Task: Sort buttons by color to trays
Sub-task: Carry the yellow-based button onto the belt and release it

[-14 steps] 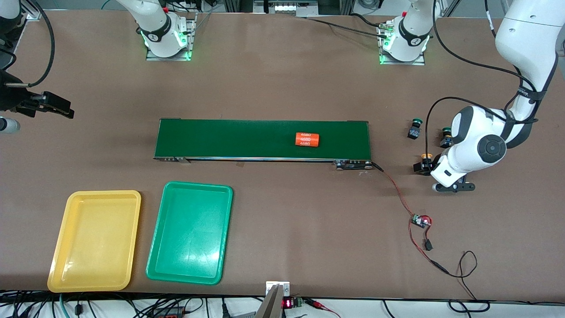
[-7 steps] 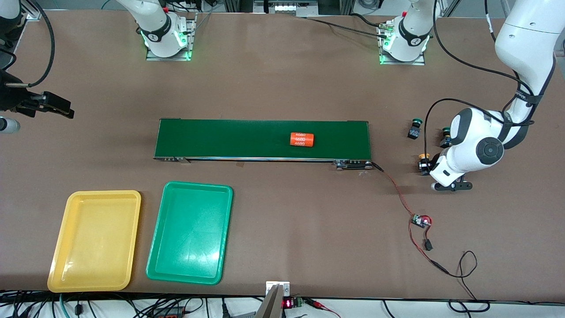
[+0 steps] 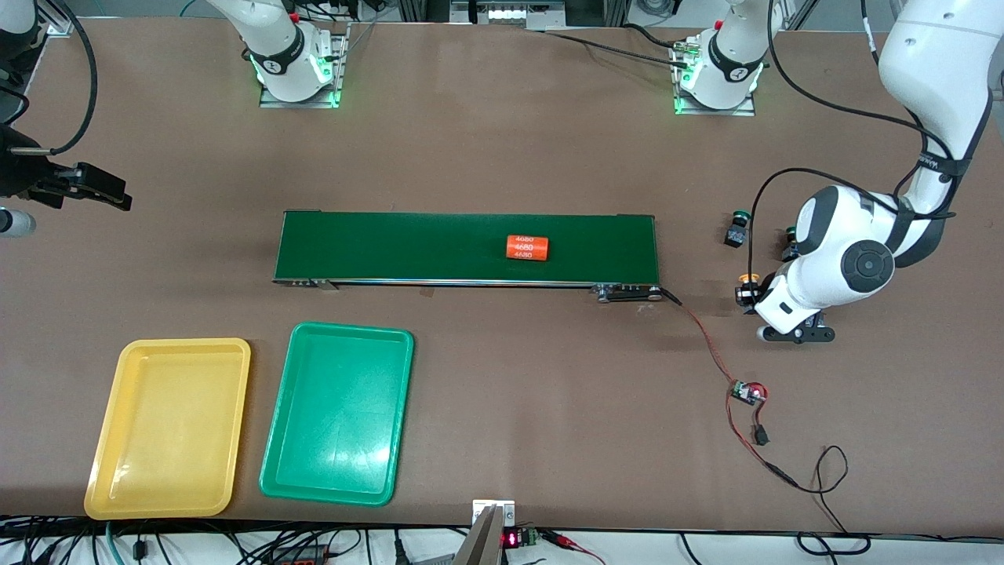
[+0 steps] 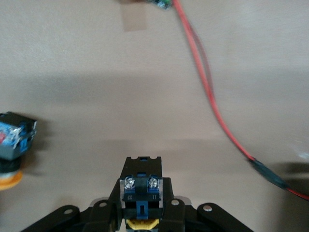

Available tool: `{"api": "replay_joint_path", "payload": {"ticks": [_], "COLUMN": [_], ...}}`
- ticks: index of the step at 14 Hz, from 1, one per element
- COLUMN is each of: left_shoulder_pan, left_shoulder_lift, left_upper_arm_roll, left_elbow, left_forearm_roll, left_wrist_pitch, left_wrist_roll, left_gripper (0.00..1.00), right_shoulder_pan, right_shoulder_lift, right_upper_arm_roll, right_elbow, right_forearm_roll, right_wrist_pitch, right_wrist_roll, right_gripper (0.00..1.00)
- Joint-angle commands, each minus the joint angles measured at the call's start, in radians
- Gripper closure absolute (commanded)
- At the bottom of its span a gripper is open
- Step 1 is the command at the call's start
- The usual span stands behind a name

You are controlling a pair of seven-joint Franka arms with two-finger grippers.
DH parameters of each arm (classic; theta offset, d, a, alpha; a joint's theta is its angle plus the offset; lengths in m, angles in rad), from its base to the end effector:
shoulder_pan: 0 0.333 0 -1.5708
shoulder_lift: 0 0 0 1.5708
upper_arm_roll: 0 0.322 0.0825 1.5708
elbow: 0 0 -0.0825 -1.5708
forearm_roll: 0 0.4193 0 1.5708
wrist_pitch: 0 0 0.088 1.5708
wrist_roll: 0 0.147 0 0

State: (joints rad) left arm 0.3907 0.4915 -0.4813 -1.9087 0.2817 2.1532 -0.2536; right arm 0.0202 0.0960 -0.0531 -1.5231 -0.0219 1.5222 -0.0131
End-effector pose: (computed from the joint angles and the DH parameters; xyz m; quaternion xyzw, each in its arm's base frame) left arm 0.6268 -0.0361 0.1915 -0.9961 -0.0071 0.0868 0.0130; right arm 0.6087 -0.0221 0.5531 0.9987 -0.0099 -0.0487 0.0124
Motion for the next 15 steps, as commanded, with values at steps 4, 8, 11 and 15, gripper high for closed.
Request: {"api": "replay_joint_path", "payload": {"ticks": [4,8,11,15], "left_shoulder_pan": [-0.015,-0.082,-0.174,-0.263], "left_shoulder_lift": [-0.008,0.009,0.012,0.044], "left_upper_arm_roll": [-0.206,-0.270,-0.272,-0.269], "left_elbow": [0.190,0.169,0.135,0.056], "left_forearm_roll": [0.011,0.005,0.005,0.010], "left_wrist_pitch": [-0.301,-0.314,-0.276,-0.103], "left_wrist_roll": [-0.112,-0.247,-0.369,-0.574], "left_gripper": [0.81,0.81,0.81,0.81], "right_shoulder_pan": [-0.002,-0.005,-0.003,-0.003], "right_shoulder_lift": [0.005,0.004,0.005,0.005], "right_upper_arm_roll": [0.002,0.002,0.002,0.002], "right_elbow": [0.012,0.014,0.014,0.014], "right_forearm_roll": [0.007,0.007,0.007,0.007], "right_wrist_pitch": [-0.005,-0.010,-0.008,-0.011], "right_wrist_roll": [-0.002,-0.004,-0.004,-0.004], "right_gripper": [0.00,0.00,0.00,0.00]}}
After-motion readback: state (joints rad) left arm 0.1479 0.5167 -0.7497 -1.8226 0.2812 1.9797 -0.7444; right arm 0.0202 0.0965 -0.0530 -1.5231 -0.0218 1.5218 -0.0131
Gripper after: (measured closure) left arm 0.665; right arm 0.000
